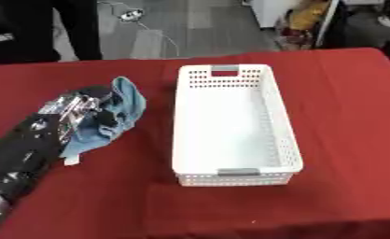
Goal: Pick up objects on the table and place them in the box.
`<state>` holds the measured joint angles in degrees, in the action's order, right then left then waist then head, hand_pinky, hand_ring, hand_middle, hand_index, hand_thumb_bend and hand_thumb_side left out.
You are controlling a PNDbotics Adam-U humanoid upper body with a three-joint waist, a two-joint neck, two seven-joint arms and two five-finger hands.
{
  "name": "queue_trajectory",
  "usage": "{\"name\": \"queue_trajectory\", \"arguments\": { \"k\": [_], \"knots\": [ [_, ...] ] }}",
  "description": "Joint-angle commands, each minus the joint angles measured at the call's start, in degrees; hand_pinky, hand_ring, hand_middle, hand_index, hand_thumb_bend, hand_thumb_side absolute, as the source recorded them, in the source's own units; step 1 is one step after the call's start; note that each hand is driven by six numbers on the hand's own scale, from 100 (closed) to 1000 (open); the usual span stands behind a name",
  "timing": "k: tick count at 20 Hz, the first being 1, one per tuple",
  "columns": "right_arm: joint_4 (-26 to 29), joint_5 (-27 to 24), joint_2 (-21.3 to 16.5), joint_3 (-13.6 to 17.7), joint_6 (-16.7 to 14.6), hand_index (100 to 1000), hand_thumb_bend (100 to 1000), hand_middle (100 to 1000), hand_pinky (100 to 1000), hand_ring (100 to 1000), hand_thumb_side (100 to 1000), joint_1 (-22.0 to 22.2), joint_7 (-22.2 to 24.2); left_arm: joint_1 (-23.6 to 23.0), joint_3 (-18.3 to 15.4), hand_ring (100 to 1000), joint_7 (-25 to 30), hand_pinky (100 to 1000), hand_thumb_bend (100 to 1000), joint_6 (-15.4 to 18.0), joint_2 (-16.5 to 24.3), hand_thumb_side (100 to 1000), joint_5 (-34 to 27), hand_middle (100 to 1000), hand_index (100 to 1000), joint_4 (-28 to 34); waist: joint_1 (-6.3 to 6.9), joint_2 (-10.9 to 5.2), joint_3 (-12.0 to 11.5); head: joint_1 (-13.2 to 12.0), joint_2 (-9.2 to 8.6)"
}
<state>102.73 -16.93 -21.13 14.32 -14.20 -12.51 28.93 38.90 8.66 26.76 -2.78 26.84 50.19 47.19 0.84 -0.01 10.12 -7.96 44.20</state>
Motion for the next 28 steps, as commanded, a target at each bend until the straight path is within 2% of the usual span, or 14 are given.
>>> {"name": "queue_trajectory", "arguments": {
  "k": [1, 4, 6, 8, 9, 10, 11, 19, 28],
  "knots": [
    [0.8, 0.1, -1.1, 0.6, 0.0, 1000, 100, 886, 814, 954, 937, -0.7, -0.1, -0.2, 0.7, 100, 0.2, 100, 100, -1.9, 5.7, 254, -14.5, 140, 203, 7.1, 0.00, -0.39, 0.0, 0.8, -0.09],
    [0.7, 0.2, -1.2, 0.7, 0.0, 1000, 100, 886, 815, 954, 937, -0.6, -0.2, -1.1, -0.6, 100, -4.2, 100, 100, -4.5, 9.5, 262, -27.2, 141, 199, 17.0, 0.08, -0.44, 0.1, 1.0, -0.09],
    [0.6, 0.2, -1.2, 0.8, 0.0, 1000, 100, 886, 815, 954, 937, -0.6, -0.3, -1.1, -2.0, 100, -7.8, 100, 100, -5.6, 11.2, 290, -32.8, 142, 194, 22.5, 0.05, -0.54, 0.1, 1.3, -0.09],
    [0.6, 0.2, -1.3, 0.8, 0.0, 1000, 100, 886, 815, 954, 937, -0.5, -0.4, -0.8, -3.2, 100, -10.5, 100, 100, -6.5, 12.6, 295, -35.7, 141, 194, 26.4, 0.05, -0.65, 0.0, 1.3, -0.09],
    [0.6, 0.2, -1.3, 0.8, 0.0, 1000, 100, 886, 815, 954, 937, -0.4, -0.4, -0.4, -3.6, 100, -11.5, 100, 100, -7.0, 13.2, 311, -36.3, 142, 196, 27.7, 0.05, -0.74, 0.0, 1.3, -0.09],
    [0.5, 0.2, -1.4, 0.8, 0.0, 1000, 100, 886, 815, 954, 937, -0.3, -0.4, 0.2, -4.0, 100, -12.2, 100, 211, -7.5, 13.8, 100, -36.5, 141, 196, 28.8, 0.07, -0.84, -0.1, 1.3, -0.09],
    [0.5, 0.2, -1.4, 0.8, 0.0, 1000, 100, 886, 815, 954, 937, -0.3, -0.4, 0.6, -4.4, 100, -12.6, 100, 100, -7.9, 14.2, 318, -36.4, 142, 198, 29.6, 0.08, -0.90, -0.1, 1.3, -0.09],
    [0.5, 0.1, -1.4, 0.8, 0.0, 1000, 100, 886, 815, 954, 937, -0.3, -0.3, 3.1, -5.6, 100, -15.4, 100, 100, -8.6, 12.7, 339, -35.2, 144, 199, 31.1, 0.02, -0.99, 0.0, 1.3, -0.09],
    [0.5, -0.1, -1.2, 0.6, 0.1, 1000, 100, 886, 815, 954, 937, -0.4, -0.1, 9.1, -3.9, 100, -14.8, 100, 100, -7.6, 6.9, 361, -32.9, 144, 200, 31.6, -0.05, -1.16, 0.3, 0.7, -0.09]
  ]
}}
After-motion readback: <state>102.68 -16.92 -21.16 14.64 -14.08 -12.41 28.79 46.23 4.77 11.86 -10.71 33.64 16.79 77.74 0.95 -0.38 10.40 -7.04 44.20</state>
